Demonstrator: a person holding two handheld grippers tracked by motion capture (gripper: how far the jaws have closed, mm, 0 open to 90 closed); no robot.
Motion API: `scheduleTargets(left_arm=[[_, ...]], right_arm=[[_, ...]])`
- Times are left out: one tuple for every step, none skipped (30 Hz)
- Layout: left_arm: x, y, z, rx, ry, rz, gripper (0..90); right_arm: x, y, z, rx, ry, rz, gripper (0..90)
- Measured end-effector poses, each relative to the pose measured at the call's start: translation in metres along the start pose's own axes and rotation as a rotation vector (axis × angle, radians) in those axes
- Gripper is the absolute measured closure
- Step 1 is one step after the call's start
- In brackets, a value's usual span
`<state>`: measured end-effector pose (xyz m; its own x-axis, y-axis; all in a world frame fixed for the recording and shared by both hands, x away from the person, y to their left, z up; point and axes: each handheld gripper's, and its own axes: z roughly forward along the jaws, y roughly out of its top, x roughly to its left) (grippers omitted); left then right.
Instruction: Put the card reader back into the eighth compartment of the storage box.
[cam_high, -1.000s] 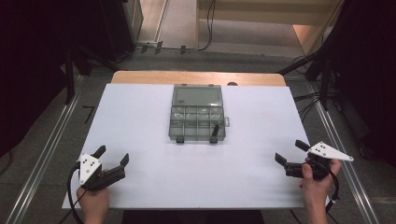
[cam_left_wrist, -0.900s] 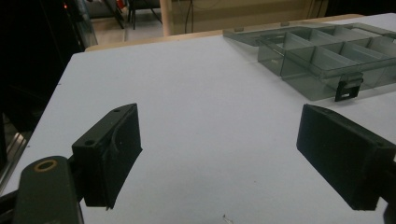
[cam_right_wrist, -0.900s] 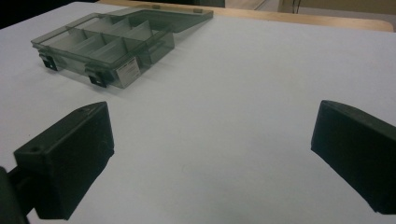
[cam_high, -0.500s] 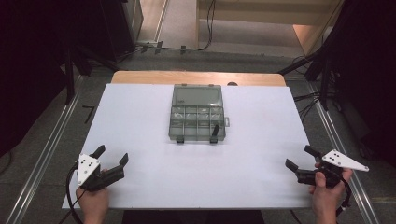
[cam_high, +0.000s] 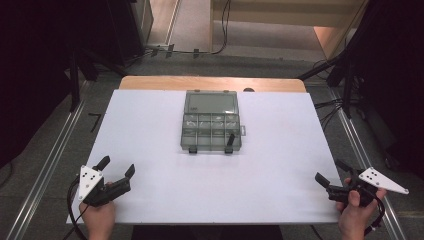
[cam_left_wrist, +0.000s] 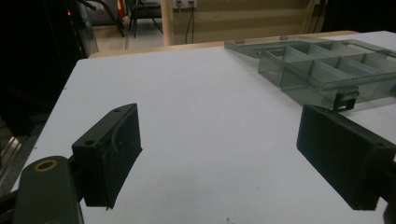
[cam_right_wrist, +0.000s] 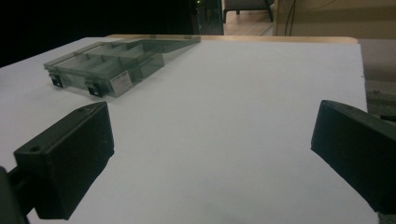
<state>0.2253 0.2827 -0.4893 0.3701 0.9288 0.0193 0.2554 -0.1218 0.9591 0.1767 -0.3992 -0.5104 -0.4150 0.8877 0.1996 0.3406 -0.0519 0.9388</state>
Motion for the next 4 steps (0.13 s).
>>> scheduleTargets(left_arm=[[0.0002, -0.0003, -0.0005, -0.003, 0.001, -0.002, 14.2], [0.0004, -0.0006, -0.0012, -0.003, 0.000, 0.000, 14.2], [0.0005, -0.0012, -0.0016, -0.007, -0.001, -0.001, 14.2], [0.0005, -0.0017, -0.0025, -0.008, 0.001, 0.001, 14.2]], right_arm=[[-0.0022, -0.0009, -0.0020, -0.020, 0.001, 0.013, 0.0], [-0.0033, -0.0013, -0.0032, -0.028, 0.002, 0.020, 0.0], [-0.0042, -0.0018, -0.0044, -0.038, 0.003, 0.028, 0.0], [-0.0047, -0.0021, -0.0052, -0.041, 0.007, 0.038, 0.0]])
